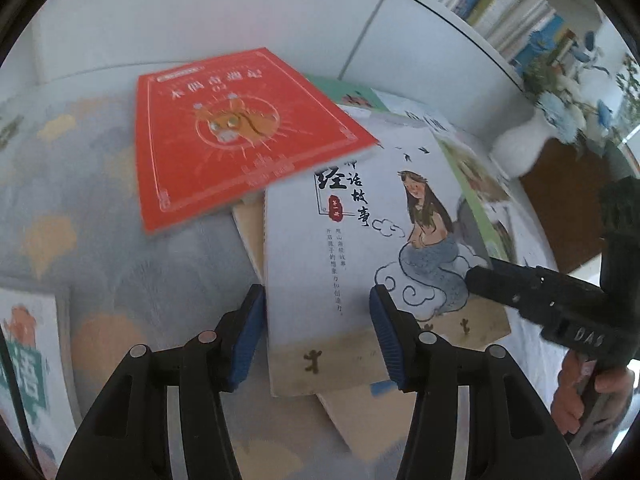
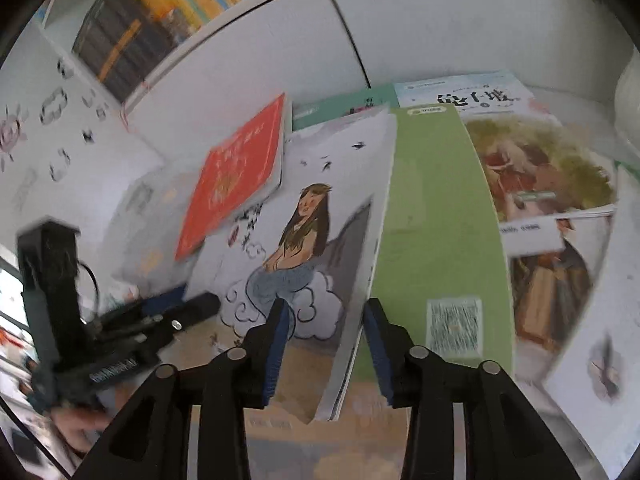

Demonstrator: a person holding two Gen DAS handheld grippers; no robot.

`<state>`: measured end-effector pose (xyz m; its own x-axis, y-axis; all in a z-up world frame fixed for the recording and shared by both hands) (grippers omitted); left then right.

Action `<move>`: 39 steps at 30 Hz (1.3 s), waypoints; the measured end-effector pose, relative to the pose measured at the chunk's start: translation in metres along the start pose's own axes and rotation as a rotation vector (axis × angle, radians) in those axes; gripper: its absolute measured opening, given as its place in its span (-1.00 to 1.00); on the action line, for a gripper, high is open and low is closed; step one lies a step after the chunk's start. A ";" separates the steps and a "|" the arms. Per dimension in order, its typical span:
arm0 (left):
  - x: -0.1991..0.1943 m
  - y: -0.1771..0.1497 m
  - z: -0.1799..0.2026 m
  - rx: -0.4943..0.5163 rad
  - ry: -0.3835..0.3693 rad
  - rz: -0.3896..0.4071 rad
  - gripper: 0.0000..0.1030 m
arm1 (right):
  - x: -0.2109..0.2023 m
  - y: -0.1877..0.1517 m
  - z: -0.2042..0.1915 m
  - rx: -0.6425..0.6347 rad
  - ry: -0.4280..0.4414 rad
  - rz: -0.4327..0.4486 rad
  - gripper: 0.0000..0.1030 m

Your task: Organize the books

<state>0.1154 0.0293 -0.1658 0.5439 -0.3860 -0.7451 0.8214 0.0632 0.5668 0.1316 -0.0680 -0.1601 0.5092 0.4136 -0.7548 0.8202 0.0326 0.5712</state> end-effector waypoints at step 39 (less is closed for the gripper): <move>-0.047 -0.080 0.003 0.097 -0.123 0.077 -0.35 | -0.033 -0.110 0.001 0.080 0.457 -0.001 -0.64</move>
<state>0.0229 0.0397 -0.1749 0.5744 -0.4936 -0.6531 0.7547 0.0104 0.6559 0.0248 -0.0857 -0.1979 0.3557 0.7730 -0.5253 0.8474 -0.0297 0.5301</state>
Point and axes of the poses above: each gripper's, at about its wrist camera, not at the fingertips, and x roughly the way its jaws point, z to its right, y to its top, the point moved 9 cm from there along x, roughly the way its jaws point, and after that the axes turned 6 degrees about z, right-handed, at the moved point
